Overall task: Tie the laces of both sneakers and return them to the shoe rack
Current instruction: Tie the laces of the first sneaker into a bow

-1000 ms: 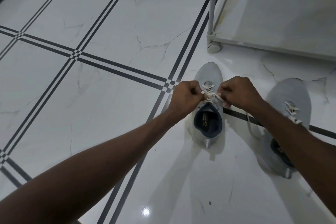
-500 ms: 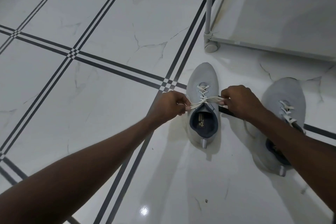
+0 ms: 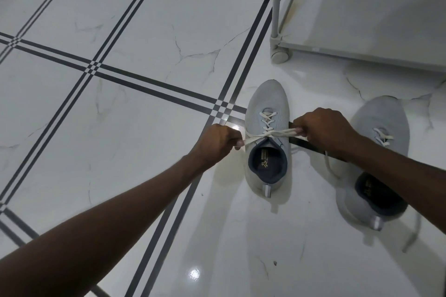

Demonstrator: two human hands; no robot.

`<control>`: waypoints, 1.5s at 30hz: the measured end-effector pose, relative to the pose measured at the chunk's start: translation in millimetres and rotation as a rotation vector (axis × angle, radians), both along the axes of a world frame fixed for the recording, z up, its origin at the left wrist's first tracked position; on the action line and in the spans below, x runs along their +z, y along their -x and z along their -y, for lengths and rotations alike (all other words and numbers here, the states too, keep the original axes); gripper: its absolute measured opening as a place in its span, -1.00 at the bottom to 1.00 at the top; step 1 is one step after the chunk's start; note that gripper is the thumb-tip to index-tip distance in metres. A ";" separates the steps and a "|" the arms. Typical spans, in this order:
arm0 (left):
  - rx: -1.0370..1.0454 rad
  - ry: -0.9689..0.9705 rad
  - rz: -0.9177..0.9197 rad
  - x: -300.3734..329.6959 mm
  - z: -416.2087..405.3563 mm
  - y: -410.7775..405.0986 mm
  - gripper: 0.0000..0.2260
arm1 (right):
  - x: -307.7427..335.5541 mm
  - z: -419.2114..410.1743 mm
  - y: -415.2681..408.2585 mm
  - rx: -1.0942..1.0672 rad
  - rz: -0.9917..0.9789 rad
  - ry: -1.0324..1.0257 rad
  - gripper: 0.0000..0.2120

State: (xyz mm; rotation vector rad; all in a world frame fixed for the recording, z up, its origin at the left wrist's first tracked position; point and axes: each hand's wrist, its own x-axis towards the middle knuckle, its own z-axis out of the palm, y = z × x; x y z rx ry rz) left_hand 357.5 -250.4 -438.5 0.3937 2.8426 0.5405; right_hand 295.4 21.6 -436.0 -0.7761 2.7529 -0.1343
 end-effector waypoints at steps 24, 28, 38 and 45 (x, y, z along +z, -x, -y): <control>-0.061 0.305 -0.201 5.2 -56.2 -14.6 -0.79 | -14.5 41.6 -29.8 0.090 0.010 0.323 -0.89; -0.108 0.361 -0.130 15.1 -51.5 0.0 -0.77 | -10.8 39.4 -28.2 0.027 0.059 0.228 -0.87; -0.203 0.409 -0.026 10.8 -26.3 -7.1 -0.75 | -24.0 24.7 -26.8 0.246 -0.102 0.083 -0.82; -0.207 0.274 -0.037 23.0 -23.3 10.1 -0.70 | -8.0 5.7 -17.7 0.297 -0.133 0.084 -0.70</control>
